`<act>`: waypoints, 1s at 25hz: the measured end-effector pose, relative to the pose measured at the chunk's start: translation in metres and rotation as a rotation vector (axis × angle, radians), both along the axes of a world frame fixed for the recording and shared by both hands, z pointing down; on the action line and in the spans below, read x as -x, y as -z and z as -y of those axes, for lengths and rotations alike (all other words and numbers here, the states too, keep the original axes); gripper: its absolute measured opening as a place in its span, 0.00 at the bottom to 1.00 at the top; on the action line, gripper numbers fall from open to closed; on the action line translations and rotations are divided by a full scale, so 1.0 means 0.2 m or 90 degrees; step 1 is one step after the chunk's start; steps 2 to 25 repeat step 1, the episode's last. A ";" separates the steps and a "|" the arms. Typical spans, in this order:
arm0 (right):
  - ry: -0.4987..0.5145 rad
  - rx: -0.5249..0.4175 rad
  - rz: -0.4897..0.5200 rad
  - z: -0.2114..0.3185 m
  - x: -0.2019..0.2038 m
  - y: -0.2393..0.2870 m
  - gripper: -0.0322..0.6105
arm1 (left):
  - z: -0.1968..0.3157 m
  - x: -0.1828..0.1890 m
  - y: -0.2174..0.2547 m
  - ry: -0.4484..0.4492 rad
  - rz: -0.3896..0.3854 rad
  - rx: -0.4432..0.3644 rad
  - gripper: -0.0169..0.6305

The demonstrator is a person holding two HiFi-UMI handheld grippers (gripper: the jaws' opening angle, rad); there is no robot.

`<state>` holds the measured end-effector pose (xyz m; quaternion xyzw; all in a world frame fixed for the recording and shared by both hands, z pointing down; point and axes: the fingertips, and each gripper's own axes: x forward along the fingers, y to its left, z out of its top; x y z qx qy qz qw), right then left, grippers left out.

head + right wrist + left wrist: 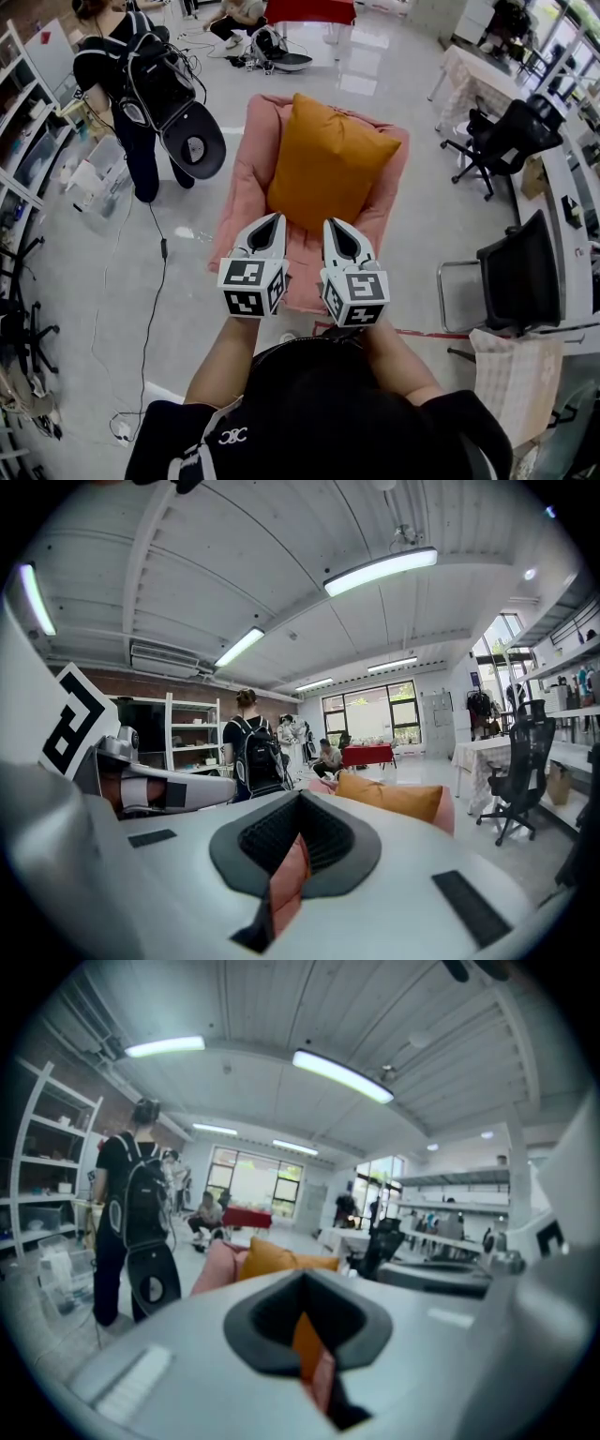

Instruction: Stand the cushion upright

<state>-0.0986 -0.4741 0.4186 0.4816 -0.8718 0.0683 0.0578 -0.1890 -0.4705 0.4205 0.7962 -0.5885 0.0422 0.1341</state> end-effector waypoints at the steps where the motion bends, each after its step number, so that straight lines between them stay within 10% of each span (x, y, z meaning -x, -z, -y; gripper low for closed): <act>1: 0.001 -0.001 0.000 0.00 0.01 0.00 0.04 | 0.00 0.00 0.00 -0.001 0.000 0.000 0.02; 25: 0.001 -0.001 0.000 0.00 0.01 0.00 0.04 | 0.00 0.00 0.00 -0.001 0.000 0.000 0.02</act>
